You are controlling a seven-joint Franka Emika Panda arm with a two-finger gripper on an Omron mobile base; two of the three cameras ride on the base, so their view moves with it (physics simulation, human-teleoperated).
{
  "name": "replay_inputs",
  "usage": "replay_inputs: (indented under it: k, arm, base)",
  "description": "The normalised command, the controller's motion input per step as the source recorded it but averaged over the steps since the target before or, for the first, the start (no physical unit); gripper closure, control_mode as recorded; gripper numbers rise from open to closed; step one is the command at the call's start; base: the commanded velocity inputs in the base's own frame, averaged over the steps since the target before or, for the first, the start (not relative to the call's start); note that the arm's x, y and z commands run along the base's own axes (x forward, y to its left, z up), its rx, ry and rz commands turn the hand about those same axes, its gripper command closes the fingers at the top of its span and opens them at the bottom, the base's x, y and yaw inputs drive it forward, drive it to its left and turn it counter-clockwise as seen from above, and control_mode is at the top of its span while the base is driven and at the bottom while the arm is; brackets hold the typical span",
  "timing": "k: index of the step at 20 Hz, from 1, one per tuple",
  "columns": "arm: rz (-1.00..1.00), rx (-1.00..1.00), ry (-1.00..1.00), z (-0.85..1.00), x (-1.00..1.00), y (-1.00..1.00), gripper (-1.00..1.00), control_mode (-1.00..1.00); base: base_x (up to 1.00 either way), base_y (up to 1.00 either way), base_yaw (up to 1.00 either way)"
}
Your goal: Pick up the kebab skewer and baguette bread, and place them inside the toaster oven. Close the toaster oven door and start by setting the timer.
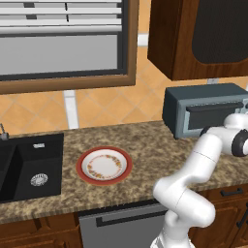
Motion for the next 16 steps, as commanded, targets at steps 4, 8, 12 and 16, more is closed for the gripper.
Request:
replay_inputs:
  k: [4,8,12,16]
  arm:
    - [0.0,0.0,0.0,-0.02,0.2,-0.06,-1.0,-1.0]
    - [0.0,0.0,0.0,-0.02,0.12,-0.23,-1.0,-1.0]
    - [0.0,0.0,0.0,-0.01,0.14,-0.11,-1.0,-1.0]
    - [0.0,0.0,0.0,0.0,0.06,-0.04,-1.0,-1.0]
  base:
    - [0.0,0.0,0.0]
    - [0.0,0.0,0.0]
    - [0.0,0.0,0.0]
    - [0.0,0.0,0.0]
